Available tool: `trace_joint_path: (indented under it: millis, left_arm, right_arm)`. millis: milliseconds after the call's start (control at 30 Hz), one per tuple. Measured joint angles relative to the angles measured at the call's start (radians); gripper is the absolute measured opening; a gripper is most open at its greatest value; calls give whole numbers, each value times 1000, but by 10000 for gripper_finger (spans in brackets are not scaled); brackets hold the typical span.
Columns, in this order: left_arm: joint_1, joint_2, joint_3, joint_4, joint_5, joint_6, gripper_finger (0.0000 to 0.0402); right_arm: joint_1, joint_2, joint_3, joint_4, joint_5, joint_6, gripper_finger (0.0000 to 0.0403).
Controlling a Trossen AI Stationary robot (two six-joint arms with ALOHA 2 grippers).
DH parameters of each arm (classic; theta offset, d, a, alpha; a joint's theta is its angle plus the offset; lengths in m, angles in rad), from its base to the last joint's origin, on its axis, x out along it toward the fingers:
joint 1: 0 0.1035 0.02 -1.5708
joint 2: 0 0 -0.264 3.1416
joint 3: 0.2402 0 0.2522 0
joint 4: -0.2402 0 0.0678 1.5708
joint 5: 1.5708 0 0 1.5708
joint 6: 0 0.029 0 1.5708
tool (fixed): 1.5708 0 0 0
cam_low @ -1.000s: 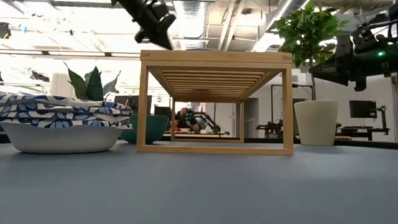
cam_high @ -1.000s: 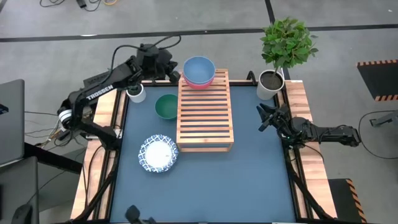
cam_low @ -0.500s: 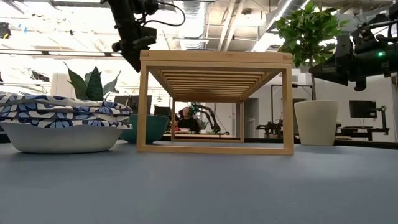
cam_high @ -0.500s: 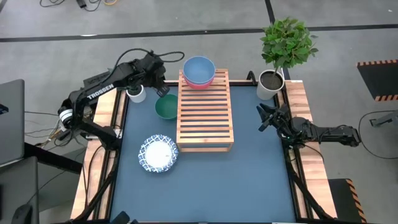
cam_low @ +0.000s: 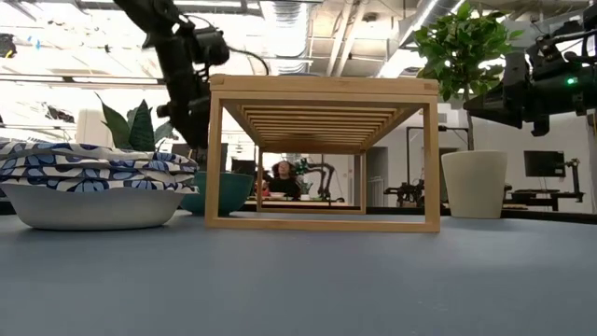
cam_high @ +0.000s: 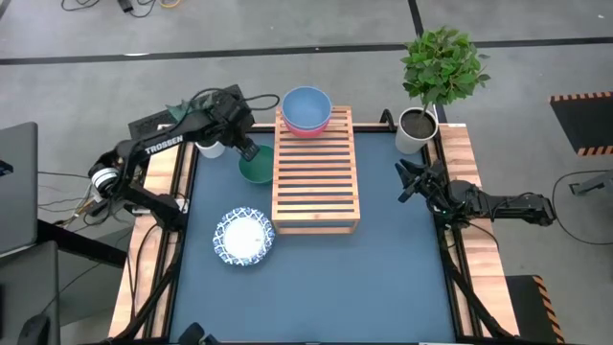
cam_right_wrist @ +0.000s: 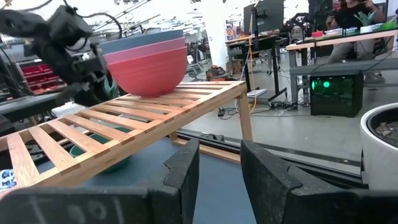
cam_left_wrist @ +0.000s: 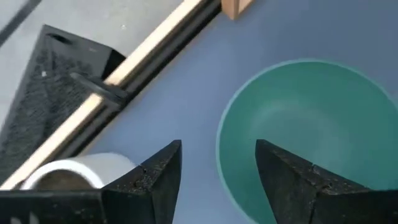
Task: Place and stack bowls onto a shelf
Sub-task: Stack the green bowl on the the blue bowl
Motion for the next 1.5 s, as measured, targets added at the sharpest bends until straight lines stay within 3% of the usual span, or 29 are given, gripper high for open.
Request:
trace_joint_path:
  millis: [300, 1000, 1300, 1500]
  left_arm:
    - [31, 0, -151, 167, 69, -28, 190]
    - [36, 0, -234, 260, 33, -26, 184]
    - [39, 28, -234, 236, 33, -25, 100]
    - [39, 46, -234, 242, 35, -36, 17]
  right_arm:
    - [0, 0, 0, 0, 0, 1, 143]
    - [0, 0, 0, 0, 0, 1, 143]
    - [0, 0, 0, 0, 0, 1, 143]
    - [0, 0, 0, 1, 1, 1, 143]
